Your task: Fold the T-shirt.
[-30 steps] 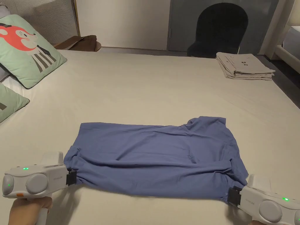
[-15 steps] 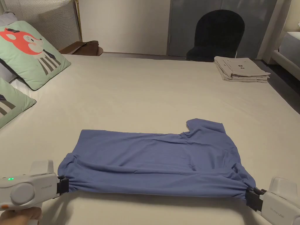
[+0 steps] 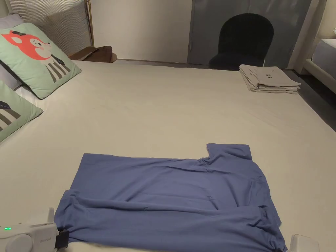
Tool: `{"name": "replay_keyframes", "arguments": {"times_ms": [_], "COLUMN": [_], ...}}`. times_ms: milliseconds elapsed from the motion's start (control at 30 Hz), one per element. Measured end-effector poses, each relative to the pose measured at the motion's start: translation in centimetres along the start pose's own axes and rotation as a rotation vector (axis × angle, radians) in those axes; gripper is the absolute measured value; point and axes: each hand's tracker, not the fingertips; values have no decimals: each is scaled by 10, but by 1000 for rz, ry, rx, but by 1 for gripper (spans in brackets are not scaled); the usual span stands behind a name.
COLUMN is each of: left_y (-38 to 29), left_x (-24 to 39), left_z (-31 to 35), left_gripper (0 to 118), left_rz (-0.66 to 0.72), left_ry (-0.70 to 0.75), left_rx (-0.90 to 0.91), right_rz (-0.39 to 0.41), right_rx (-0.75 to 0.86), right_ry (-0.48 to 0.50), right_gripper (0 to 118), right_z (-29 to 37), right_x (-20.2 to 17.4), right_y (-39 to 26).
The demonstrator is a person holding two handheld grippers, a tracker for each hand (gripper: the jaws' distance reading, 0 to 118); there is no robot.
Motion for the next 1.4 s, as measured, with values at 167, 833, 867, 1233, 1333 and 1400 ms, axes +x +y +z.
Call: {"name": "replay_keyframes", "arguments": {"times_ms": [167,833,867,1233,1333,1400], "left_y": [22,98,98,127,154,170], "left_x": [16,142,141,123,108,100], "left_z": [22,135,131,89,59,39], "left_gripper": [95,74,69,0,0,0], "left_rz": [-36,-153,-127,-74,-39,-26], "left_ry": [-37,-86,-84,-53,-119,-157], "left_rx": [43,873,895,792,651,595], "right_rz": [21,169,173,171,175,179], "right_rx": [129,811,817,819,810,801], "right_ry": [0,52,43,1,3,7], "right_gripper": [48,54,48,0,0,0], "right_z": [31,139,139,119,109,103], "right_x": [-19,-122,-124,-124,-123,-123], "right_y": [29,122,122,136,142,147]}}
